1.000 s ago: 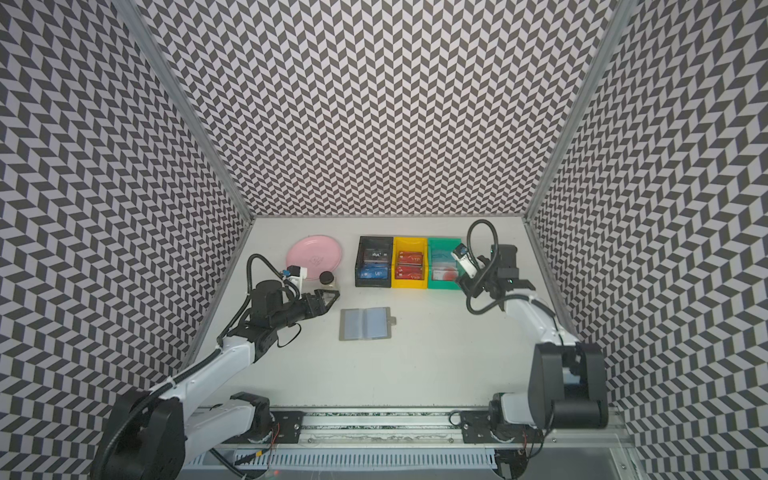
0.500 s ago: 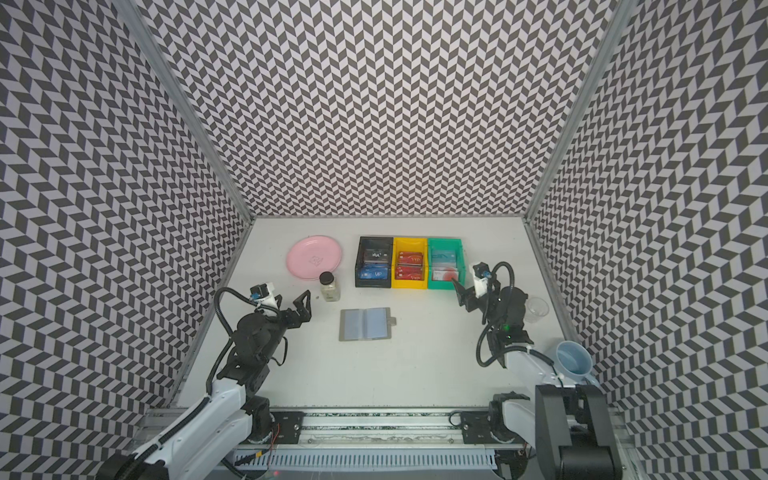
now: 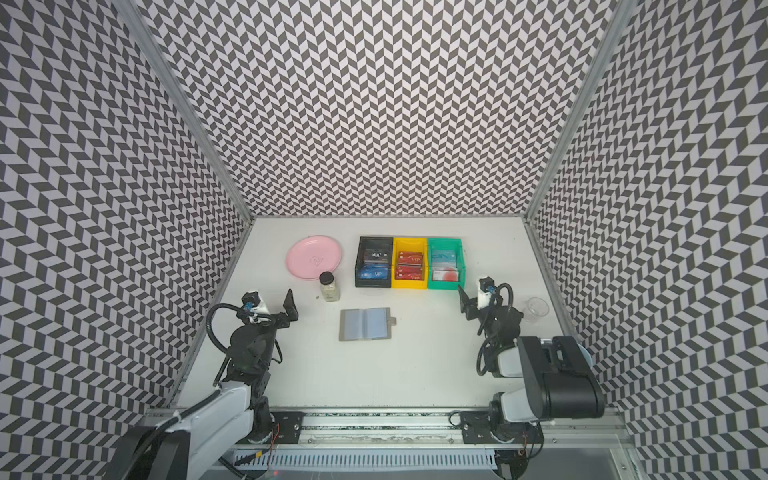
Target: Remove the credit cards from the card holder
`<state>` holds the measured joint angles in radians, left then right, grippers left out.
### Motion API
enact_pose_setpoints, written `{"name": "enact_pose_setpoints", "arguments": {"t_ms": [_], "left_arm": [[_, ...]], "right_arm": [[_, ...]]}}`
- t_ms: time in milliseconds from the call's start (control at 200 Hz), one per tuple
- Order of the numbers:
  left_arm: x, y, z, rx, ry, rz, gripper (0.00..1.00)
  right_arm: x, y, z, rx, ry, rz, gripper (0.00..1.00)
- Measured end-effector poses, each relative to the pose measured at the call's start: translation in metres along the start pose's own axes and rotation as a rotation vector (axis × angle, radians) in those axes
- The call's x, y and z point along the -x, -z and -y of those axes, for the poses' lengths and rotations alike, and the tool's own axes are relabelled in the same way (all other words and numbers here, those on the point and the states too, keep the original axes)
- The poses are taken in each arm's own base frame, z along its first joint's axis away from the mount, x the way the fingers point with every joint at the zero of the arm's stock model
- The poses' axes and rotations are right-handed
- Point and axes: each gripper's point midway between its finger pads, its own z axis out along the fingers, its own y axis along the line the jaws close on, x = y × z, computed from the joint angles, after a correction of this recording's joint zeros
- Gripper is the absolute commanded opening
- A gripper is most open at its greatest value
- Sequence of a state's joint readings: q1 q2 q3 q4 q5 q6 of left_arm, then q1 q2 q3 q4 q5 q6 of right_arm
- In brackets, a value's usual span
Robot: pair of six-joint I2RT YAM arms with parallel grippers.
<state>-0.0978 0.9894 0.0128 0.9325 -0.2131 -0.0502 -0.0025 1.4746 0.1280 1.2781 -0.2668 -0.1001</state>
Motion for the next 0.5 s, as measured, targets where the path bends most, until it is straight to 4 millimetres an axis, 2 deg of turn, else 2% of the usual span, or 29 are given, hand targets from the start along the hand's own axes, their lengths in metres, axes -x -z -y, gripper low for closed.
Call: {"name": "enact_pose_setpoints", "arguments": {"t_ms": [155,320,501], "left_arm": [[-0.018,-0.021,0.001,-0.012,-0.028,-0.053,1.00],[-0.009,-0.053,0.010,-0.049,-0.043,-0.021,1.00],[-0.022,-0.060,0.007,-0.063,-0.042,-0.032,1.00]], "right_arm": [[-0.005,-0.003,0.006,-0.031,-0.018,0.006,0.74],[0.009,-0.013,0.013,-0.056,-0.019,0.042,0.73],[0.013,-0.013,0.017,-0.077,-0.028,0.059,0.73]]}}
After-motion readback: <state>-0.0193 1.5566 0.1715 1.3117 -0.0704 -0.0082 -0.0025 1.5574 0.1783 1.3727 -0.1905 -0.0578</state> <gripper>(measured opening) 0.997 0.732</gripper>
